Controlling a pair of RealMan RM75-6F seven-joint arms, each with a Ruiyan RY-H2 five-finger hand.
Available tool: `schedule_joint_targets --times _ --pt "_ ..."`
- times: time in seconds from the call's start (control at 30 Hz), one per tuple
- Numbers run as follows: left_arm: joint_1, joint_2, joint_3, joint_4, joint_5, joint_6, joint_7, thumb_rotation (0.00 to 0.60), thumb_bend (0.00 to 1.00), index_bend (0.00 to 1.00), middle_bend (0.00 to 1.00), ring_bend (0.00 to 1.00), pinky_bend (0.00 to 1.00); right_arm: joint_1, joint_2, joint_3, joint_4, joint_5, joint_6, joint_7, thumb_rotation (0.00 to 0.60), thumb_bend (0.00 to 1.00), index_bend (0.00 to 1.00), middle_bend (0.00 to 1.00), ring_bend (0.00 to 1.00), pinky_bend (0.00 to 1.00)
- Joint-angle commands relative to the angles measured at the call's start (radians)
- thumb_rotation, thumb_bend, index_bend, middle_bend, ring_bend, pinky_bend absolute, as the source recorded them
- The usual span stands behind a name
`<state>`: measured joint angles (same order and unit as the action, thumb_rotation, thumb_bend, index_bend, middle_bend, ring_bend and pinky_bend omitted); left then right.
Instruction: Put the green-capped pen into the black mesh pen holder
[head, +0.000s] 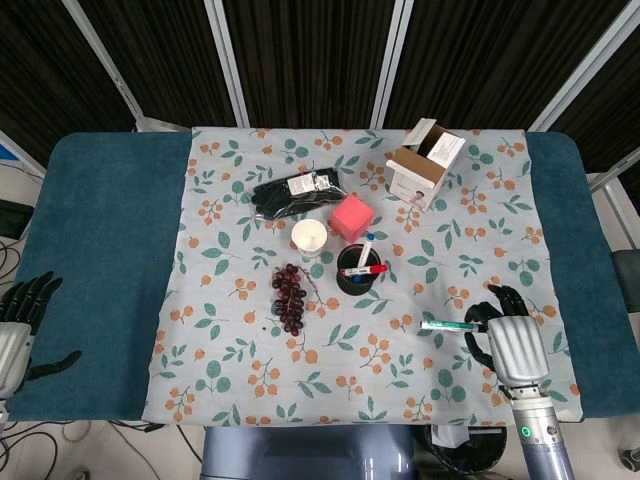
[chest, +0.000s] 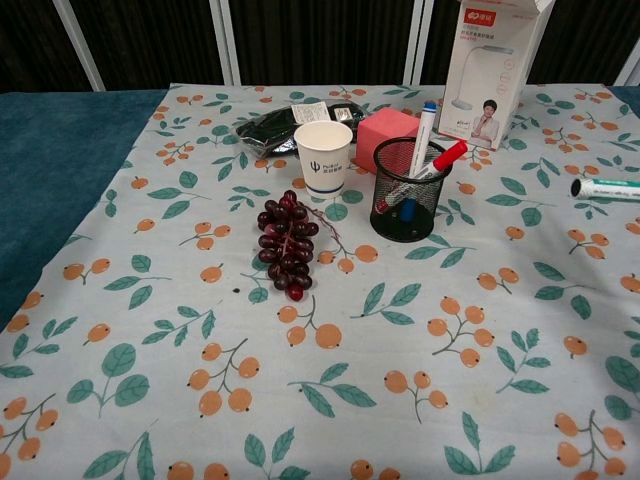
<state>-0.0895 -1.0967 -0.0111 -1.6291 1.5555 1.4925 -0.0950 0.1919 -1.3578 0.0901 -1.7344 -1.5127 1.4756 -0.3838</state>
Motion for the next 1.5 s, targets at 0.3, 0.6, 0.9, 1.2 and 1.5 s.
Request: schedule_joint_targets --times 0.3,0.6,0.9,1.2,1.5 --pt "-0.005 0.008 -0.001 -0.004 -0.001 -0.008 -0.023 0.600 0.01 0.00 0.00 0.00 0.00 0.220 -0.116 0.152 0.119 -0.122 -0.087 -0.391 0.600 0.50 0.63 0.52 0.19 0.18" --pt "-0.009 0.015 0.001 -0.009 -0.008 -0.022 -0.032 0.600 0.01 0.00 0.00 0.00 0.00 0.324 -0.218 0.191 0.248 -0.171 -0.112 -0.605 0.600 0.50 0.63 0.52 0.19 0.18" --pt "-0.011 0.019 0.000 -0.013 -0.014 -0.028 -0.039 0.600 0.01 0.00 0.00 0.00 0.00 0.386 -0.299 0.176 0.393 -0.199 -0.141 -0.700 0.600 0.50 0.63 0.51 0.19 0.18" --pt "-0.012 0.023 -0.002 -0.015 -0.018 -0.029 -0.037 0.600 0.01 0.00 0.00 0.00 0.00 0.430 -0.369 0.154 0.517 -0.211 -0.170 -0.800 0.600 0.50 0.63 0.51 0.19 0.18" --pt "-0.013 0.025 -0.001 -0.015 -0.016 -0.031 -0.042 0.600 0.01 0.00 0.00 0.00 0.00 0.444 -0.391 0.125 0.575 -0.215 -0.175 -0.823 0.600 0.50 0.63 0.50 0.19 0.18"
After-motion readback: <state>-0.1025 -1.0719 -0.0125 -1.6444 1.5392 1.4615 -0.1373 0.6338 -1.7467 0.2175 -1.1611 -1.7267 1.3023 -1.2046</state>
